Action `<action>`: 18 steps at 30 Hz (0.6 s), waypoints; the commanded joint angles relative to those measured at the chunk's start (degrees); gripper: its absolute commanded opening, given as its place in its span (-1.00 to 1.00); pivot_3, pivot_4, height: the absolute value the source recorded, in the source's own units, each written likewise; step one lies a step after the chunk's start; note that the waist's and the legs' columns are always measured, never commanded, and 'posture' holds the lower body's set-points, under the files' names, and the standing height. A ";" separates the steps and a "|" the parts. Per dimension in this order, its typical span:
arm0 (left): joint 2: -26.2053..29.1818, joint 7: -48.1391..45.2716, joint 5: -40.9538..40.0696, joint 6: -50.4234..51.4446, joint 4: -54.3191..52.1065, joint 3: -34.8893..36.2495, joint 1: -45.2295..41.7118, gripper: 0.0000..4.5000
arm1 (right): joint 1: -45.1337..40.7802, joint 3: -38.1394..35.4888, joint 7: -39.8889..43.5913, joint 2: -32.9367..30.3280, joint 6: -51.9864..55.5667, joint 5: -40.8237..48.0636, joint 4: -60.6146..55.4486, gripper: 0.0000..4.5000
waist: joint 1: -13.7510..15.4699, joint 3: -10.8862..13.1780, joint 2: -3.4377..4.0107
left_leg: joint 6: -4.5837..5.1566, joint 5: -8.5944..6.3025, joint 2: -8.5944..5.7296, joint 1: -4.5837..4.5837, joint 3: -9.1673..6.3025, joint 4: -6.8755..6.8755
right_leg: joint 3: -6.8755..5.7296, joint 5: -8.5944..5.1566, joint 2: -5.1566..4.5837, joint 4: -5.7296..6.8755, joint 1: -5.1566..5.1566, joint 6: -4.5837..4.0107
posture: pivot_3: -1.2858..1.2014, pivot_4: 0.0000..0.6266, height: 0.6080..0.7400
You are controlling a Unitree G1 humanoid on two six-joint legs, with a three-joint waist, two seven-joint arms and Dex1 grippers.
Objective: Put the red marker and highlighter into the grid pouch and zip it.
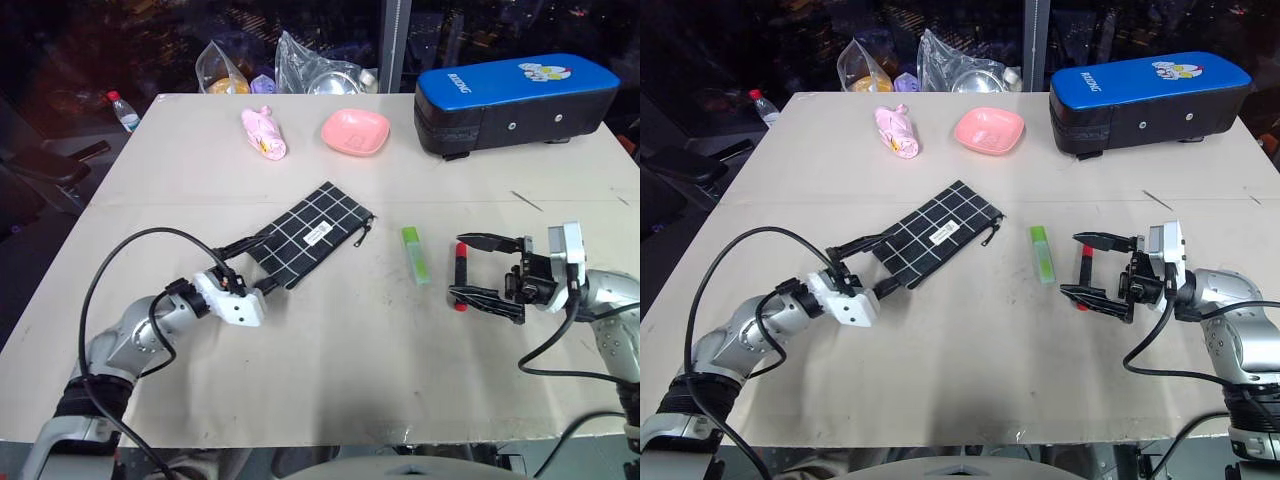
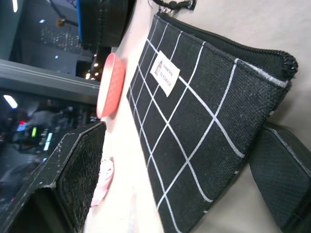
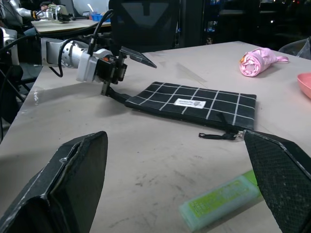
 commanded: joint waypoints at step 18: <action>0.38 6.11 7.51 5.48 7.13 -11.64 -8.88 -0.94 | 1.20 -1.57 -1.95 0.70 -1.98 0.28 -2.33 1.00 | 0.18 -0.31 0.40 | 0.01 0.01 0.00 0.04 -0.03 0.06 | -0.20 0.01 -0.01 0.04 0.06 0.01 | 0.03 -0.52 0.82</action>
